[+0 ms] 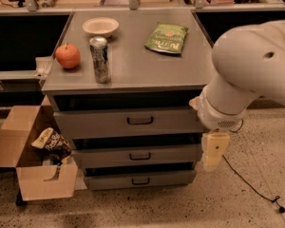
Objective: Open top drawer
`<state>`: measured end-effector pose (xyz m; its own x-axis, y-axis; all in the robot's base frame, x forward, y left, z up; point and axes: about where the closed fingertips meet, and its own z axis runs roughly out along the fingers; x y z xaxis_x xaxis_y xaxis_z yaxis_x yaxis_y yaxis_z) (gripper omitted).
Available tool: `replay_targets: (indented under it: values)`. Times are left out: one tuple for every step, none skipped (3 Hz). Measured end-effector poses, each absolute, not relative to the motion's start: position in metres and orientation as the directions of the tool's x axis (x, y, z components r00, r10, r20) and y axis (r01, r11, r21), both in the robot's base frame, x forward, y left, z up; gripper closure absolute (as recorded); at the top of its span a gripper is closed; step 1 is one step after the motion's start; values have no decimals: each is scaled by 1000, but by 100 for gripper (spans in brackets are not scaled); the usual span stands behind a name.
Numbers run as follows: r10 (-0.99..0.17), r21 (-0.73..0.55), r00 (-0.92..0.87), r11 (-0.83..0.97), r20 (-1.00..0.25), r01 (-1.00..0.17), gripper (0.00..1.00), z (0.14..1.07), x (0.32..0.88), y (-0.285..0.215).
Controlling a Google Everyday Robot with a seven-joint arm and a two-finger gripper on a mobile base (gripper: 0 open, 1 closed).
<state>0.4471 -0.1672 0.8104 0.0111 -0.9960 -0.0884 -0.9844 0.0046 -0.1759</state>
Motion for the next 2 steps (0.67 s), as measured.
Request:
replay_targets:
  values:
    - [-997,-80,31,-24,-77,-996,0,734,455,-158]
    - [-997,-80,31,-24,-77,-996,0,734,455,-158]
